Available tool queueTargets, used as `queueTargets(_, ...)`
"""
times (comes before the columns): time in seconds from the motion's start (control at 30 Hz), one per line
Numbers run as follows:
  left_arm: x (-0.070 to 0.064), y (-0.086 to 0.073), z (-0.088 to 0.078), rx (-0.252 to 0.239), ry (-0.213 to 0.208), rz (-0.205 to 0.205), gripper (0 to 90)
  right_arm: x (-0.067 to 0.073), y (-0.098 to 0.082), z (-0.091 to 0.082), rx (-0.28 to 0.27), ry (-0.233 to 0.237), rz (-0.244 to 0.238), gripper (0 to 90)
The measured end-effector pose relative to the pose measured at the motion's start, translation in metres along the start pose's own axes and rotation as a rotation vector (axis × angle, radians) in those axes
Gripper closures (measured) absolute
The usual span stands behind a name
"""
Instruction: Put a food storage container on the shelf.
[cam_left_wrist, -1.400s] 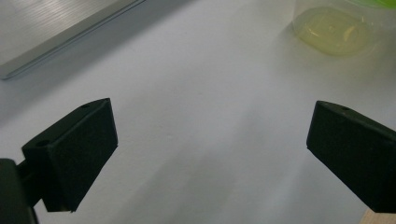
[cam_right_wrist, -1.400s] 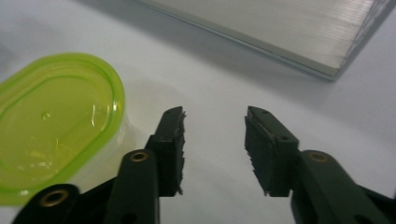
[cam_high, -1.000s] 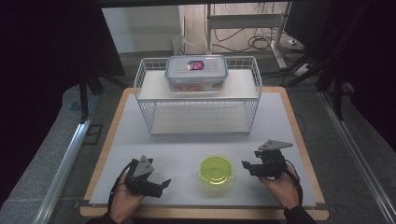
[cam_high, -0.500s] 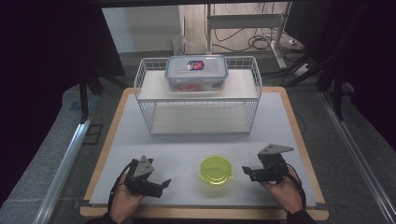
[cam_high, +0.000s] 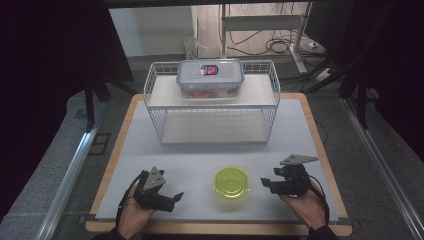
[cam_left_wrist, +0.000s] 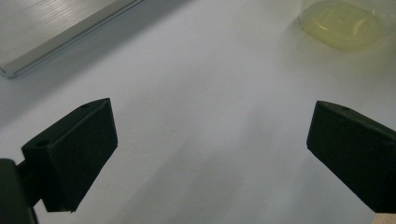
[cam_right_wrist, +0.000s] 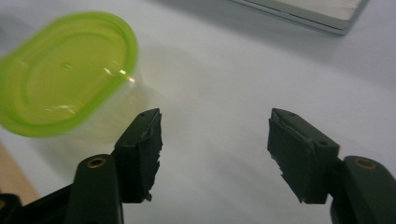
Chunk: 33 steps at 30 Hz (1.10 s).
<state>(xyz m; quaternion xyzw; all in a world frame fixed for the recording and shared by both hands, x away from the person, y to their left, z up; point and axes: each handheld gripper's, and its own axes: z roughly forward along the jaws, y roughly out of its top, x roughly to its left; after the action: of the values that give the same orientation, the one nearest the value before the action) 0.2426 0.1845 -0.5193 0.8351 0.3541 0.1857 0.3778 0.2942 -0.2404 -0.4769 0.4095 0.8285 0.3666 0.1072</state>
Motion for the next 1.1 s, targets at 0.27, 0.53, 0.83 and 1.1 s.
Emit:
queueTargets(0.27,0.0,0.0,0.001,0.004,-0.001,0.005,1.6,0.014,0.002,-0.002,-0.039,0.084,0.019,46.2)
queueTargets(0.53,-0.001,0.0,0.002,0.007,-0.003,0.01,1.5,0.019,0.005,0.006,-0.065,0.225,0.103,52.6)
queueTargets(0.83,-0.001,0.0,0.003,0.013,-0.008,0.007,1.5,0.022,0.006,0.028,-0.005,0.316,0.229,56.0)
queueTargets(1.1,-0.003,0.0,0.004,0.016,-0.013,0.014,1.6,0.014,0.002,0.04,0.026,0.414,0.385,68.4)
